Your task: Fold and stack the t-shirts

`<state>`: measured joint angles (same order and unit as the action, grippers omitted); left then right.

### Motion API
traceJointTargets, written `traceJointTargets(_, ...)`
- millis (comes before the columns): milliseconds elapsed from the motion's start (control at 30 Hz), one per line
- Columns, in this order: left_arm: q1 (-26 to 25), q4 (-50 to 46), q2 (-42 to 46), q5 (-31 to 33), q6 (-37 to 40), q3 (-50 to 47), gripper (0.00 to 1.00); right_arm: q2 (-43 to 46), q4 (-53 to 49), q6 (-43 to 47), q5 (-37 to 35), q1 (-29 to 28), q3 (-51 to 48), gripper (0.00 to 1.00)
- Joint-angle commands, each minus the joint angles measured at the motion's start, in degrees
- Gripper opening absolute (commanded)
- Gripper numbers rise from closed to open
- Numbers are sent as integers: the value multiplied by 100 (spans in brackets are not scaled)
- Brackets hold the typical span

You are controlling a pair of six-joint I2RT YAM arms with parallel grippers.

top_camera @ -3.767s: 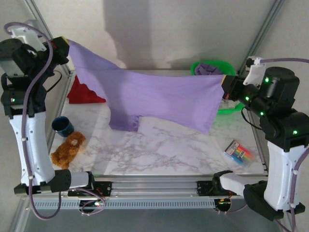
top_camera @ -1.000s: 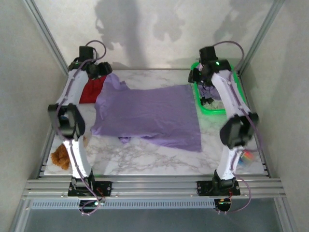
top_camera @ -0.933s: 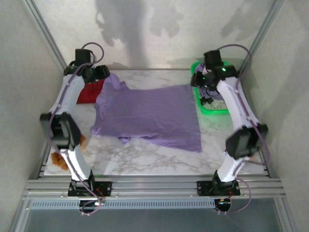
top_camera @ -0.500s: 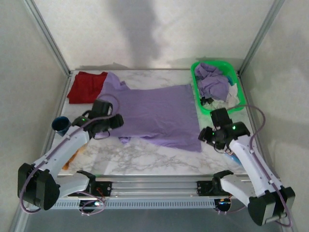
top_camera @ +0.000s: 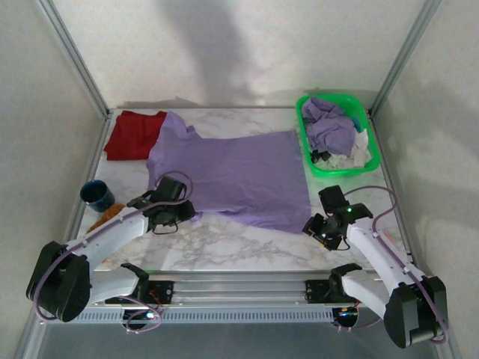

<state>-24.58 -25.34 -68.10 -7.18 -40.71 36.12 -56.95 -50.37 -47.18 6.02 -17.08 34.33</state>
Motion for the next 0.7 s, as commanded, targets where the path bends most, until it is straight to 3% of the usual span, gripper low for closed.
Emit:
traceJointTargets(0, -47, 167, -159, 175, -123, -220, 37, -154, 300, 12, -115, 67, 52, 54)
traceJointTargets(400, -65, 997, -462, -90, -198, -594, 29, -484, 656, 224, -155, 350, 56, 54)
traceJointTargets(667, -65, 1574, -449, -134, -261, -725, 9, -988, 1065, 399, -92, 518, 99, 52)
